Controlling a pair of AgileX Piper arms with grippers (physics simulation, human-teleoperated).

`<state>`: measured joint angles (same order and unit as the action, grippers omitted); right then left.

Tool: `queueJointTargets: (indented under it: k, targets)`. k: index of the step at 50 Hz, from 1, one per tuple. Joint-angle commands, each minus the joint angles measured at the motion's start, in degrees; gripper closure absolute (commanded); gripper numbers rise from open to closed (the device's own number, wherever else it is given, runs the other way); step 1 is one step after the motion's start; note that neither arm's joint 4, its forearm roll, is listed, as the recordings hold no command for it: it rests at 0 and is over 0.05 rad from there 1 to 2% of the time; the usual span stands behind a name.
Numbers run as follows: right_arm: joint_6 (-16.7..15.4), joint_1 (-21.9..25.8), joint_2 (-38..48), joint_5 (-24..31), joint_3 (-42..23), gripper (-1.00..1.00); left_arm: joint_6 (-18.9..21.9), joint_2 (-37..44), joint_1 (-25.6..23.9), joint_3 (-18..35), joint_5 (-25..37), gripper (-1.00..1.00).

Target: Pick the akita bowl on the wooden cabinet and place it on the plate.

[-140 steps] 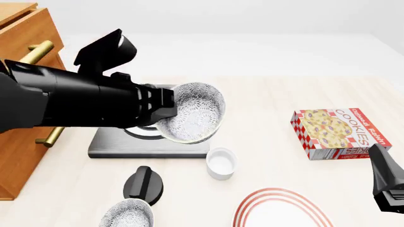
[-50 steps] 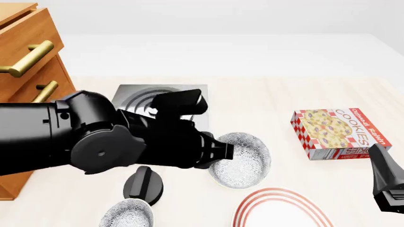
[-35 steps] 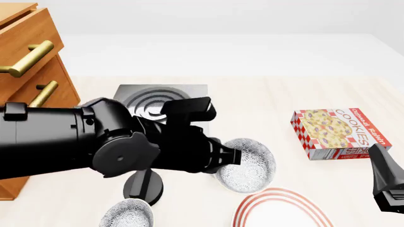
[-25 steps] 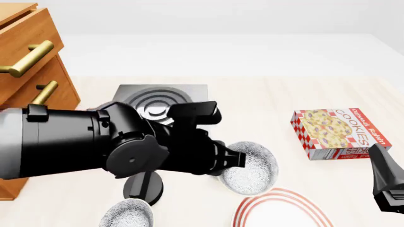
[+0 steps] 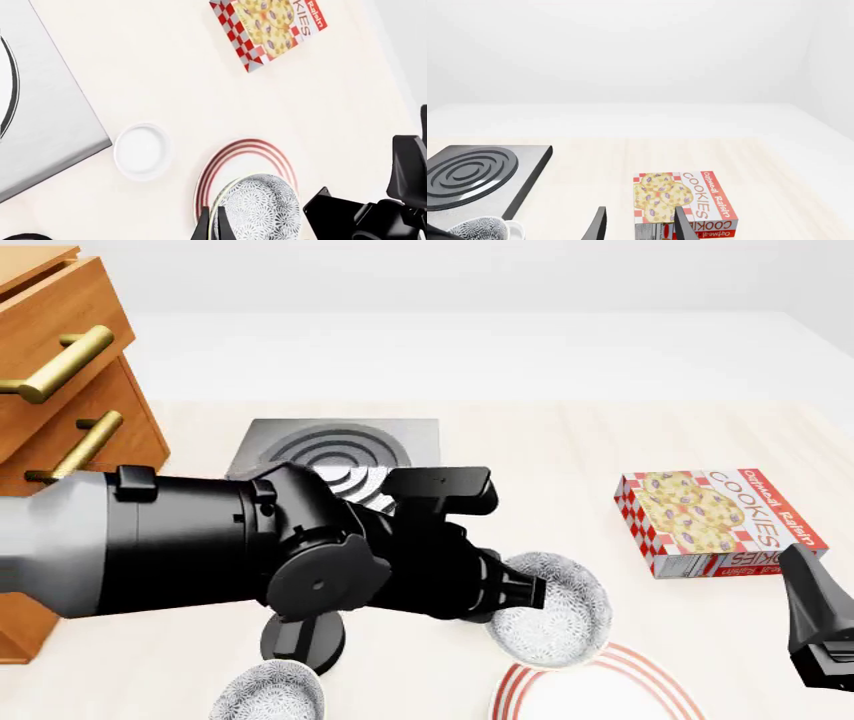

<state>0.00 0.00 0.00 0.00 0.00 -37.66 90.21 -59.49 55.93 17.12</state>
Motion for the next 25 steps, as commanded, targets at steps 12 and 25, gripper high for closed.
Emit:
queueJointTargets:
  k: [12,25]
  targets:
    - [0.0,0.0,0.0,0.0,0.0,-1.00,0.4,2.3,-1.3,2.0,-0.3,1.00]
    - [0.0,0.0,0.0,0.0,0.0,-1.00,0.0,4.7,-2.1,2.9,-1.1,1.00]
